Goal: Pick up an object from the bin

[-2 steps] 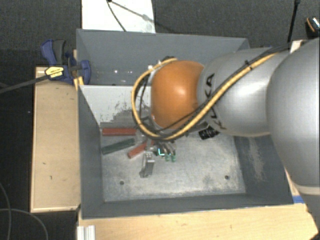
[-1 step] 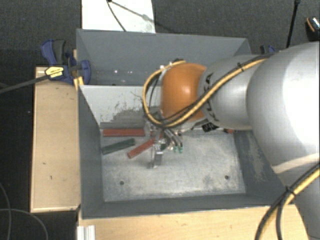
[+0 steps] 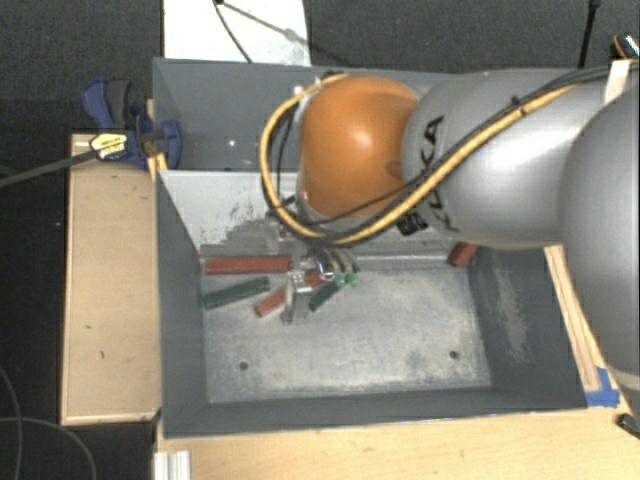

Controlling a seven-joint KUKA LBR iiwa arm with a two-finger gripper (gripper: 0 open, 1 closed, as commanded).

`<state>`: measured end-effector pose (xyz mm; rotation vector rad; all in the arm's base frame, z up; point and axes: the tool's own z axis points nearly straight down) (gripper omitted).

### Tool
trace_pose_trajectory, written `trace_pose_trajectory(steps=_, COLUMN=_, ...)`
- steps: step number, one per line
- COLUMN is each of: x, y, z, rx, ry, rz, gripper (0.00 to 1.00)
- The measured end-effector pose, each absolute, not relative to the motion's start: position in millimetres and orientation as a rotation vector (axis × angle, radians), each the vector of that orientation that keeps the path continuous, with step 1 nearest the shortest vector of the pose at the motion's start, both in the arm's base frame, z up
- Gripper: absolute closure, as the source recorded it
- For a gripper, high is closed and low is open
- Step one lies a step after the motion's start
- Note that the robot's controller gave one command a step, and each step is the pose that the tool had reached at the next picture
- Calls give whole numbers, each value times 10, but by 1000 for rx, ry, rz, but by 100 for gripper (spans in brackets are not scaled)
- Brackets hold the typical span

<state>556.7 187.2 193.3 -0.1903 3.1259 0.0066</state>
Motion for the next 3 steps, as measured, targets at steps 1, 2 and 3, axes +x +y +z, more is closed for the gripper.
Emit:
trace_pose_trajectory(steps=1, x=5806, y=1742, z=676, rx=-520, ry=3101, rz=0, gripper=0)
trace_pose_trajectory(steps=2, x=5647, y=1632, z=706, rx=-464, ry=3106, rz=1, gripper=0)
trace_pose_trajectory(steps=3, x=5843, y=1209, z=708, rx=-493, ry=3097, rz=-2, gripper=0)
